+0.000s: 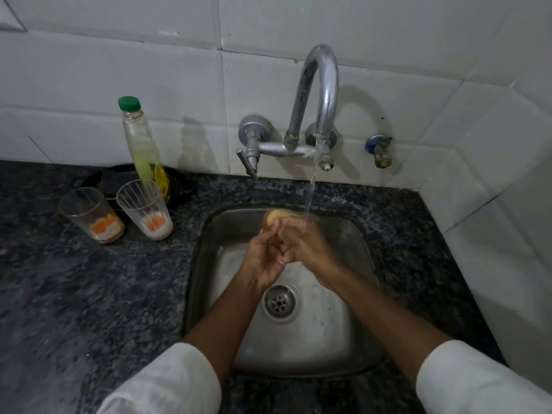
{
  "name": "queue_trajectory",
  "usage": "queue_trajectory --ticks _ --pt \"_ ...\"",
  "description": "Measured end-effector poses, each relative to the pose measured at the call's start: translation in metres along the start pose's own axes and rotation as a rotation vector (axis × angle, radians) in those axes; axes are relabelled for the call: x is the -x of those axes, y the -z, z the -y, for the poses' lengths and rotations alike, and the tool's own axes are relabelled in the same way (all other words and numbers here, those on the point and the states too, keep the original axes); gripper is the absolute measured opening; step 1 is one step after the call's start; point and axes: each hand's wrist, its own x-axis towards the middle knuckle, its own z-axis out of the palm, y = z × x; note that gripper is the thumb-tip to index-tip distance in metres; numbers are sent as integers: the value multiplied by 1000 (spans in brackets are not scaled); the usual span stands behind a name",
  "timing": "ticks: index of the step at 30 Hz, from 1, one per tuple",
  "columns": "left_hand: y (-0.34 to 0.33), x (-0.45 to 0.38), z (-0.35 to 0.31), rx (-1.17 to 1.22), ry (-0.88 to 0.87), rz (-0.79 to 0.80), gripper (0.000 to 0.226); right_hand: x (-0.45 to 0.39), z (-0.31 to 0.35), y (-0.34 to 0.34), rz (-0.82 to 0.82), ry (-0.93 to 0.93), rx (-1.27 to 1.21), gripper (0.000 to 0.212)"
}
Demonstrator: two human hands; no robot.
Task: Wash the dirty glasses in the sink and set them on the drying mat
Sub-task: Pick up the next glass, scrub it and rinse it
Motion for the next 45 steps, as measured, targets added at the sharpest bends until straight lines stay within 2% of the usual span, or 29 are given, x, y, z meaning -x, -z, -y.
queue_trajectory --ticks 3,5,6,8,9,10,12,14,15,16,18,20,21,22,24,25,26,28,30,31,33,35,36,37,38,41,42,43,45 --pt "-4 -4 -14 -353 85 -185 47 8 -7 14 235 317 781 22" --pt "-2 -5 -15 -454 153 -232 59 6 -22 22 255 353 982 33" --pt "-3 -2 -13 -385 131 -151 58 5 -28 17 192 338 911 34" --pt "-4 1 -6 -128 75 -2 47 1 -25 4 -55 88 313 23" --pt "-1 0 -4 -52 48 16 47 -1 -21 -2 -98 -85 45 20" --pt "0 1 -4 -41 31 25 45 1 -17 -4 -75 -150 -81 20" --pt "0 2 -10 -104 35 -32 38 9 -17 4 72 59 116 20" --pt "-1 1 -16 -207 94 -100 42 8 -22 20 291 315 600 17" --pt "0 0 -15 -246 134 -136 48 4 -23 26 356 331 789 18" --pt "0 1 -13 -261 159 -160 55 3 -23 27 355 318 832 19" --pt "3 2 -4 -232 121 -124 67 0 -17 17 200 211 613 24" --pt "5 3 1 -74 43 -21 57 -1 -13 3 -43 115 261 30" --pt "7 3 -1 -10 13 23 49 1 -11 -3 -66 97 182 29" --pt "6 3 -5 -2 -5 32 48 6 -7 -2 -23 132 214 24" --pt "6 1 -12 -159 18 -51 64 13 -10 3 188 317 717 22" --pt "5 1 -14 -265 58 -109 72 11 -18 8 230 346 920 29" --pt "5 1 -12 -318 85 -152 74 9 -21 12 218 325 979 32" --pt "6 5 -6 -231 88 -114 67 6 -20 5 111 242 723 28" --pt "8 9 2 -25 38 -54 45 0 -14 -4 -41 100 199 22" --pt "8 8 4 25 18 -31 37 1 -10 -6 -63 52 35 21" --pt "8 5 -2 -33 4 -71 30 8 -10 1 51 134 218 19" --pt "6 1 -10 -202 63 -163 31 11 -13 12 226 300 777 20" --pt "6 0 -11 -273 103 -189 34 10 -17 20 244 325 913 27" --pt "5 2 -9 -313 128 -200 37 9 -21 22 226 340 905 29" --pt "4 4 -5 -294 118 -179 38 7 -22 18 181 328 754 25" --pt "-1 8 11 23 58 -69 21 1 -17 -1 -72 26 13 20" --pt "0 5 11 66 40 -71 19 5 -16 -3 -55 31 27 19" --pt "-1 4 7 27 31 -74 27 7 -21 1 -2 136 159 17" --pt "1 0 -2 -217 77 -105 70 11 -29 12 219 335 732 19"
